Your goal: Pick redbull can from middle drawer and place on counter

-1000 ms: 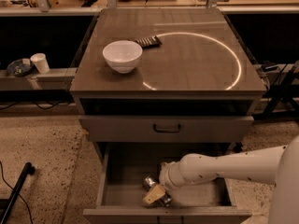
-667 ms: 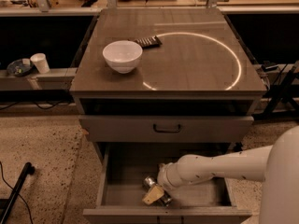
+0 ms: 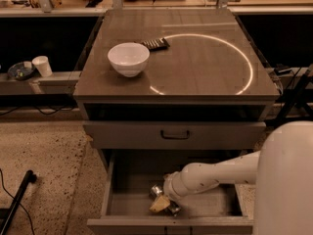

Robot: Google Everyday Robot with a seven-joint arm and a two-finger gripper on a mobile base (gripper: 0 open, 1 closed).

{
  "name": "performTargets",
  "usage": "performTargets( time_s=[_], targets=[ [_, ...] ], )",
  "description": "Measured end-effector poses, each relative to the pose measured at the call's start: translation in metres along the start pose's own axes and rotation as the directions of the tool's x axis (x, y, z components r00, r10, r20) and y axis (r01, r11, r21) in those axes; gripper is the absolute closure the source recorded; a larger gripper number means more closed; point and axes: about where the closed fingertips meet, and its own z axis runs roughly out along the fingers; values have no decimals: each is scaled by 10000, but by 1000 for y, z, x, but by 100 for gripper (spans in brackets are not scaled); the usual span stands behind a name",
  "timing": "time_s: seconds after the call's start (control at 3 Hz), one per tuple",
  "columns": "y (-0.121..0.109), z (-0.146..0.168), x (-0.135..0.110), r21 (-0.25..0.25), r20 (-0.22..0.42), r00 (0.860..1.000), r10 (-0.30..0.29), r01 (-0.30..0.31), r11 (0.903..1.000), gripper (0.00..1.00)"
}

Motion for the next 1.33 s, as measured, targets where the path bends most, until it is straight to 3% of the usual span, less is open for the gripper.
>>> performTargets(
  time_s=[0.33, 1.0, 1.33],
  targets=[
    [-2, 6, 3, 19, -180, 9998, -50, 50, 10000, 35],
    [1, 12, 2, -133, -220, 9992, -326, 323, 9994, 81],
    [12, 25, -7, -1159, 886, 9958, -230, 333, 9927, 100]
  ],
)
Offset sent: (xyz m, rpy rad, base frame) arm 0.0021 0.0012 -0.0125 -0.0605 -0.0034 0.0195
